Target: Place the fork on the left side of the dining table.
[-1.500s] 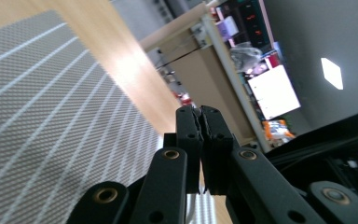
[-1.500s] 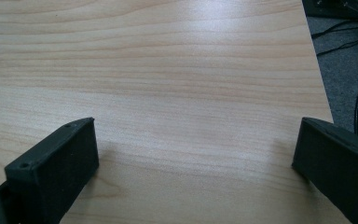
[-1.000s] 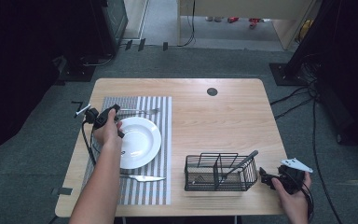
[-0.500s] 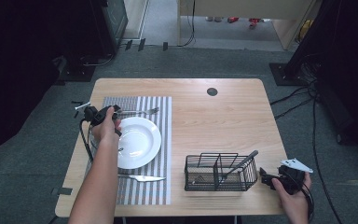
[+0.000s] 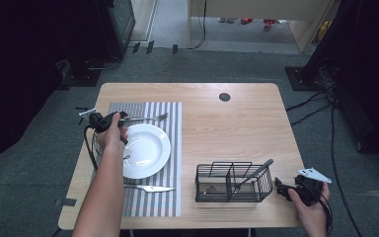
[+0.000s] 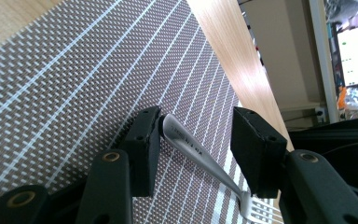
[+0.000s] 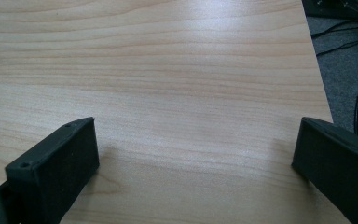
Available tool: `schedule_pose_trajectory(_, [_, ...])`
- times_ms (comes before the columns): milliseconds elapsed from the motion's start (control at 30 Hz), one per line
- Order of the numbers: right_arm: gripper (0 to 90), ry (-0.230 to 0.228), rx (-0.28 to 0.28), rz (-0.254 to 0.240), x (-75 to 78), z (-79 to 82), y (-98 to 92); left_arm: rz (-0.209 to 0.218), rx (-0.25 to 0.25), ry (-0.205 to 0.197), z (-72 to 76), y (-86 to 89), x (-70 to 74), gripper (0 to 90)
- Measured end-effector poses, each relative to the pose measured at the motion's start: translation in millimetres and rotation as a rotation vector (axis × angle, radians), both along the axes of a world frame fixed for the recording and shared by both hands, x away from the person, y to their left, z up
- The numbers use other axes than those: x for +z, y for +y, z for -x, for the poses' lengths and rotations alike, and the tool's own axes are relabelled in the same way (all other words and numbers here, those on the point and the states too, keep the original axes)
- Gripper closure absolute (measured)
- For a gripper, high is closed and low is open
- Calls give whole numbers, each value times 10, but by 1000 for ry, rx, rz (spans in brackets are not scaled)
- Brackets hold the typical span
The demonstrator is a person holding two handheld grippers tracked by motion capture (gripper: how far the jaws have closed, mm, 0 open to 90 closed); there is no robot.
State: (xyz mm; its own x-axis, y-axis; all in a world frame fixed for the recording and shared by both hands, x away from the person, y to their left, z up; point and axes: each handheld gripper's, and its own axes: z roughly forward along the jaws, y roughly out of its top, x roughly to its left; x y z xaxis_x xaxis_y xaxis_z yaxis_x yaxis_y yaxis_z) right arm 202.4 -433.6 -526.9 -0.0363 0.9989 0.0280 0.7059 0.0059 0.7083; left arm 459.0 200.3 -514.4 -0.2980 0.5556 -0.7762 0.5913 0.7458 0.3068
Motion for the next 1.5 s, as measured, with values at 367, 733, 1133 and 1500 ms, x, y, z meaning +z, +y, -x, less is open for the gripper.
schedule_pose_trajectory(367, [1, 0, 0, 0, 0, 0, 0, -107, -84, 12, -85, -58, 83, 409])
schedule_pose_trajectory(733, [1, -1, 2, 0, 0, 1, -2, -277, -120, -2, -143, -90, 154, 342])
schedule_pose_trajectory(1133, [1, -1, 2, 0, 0, 1, -1, -371, -201, -98, -35, -70, 322, 325])
schedule_pose_trajectory(1500, [1, 0, 0, 0, 0, 2, 0, -411, -269, -154, 201, -62, 497, 259])
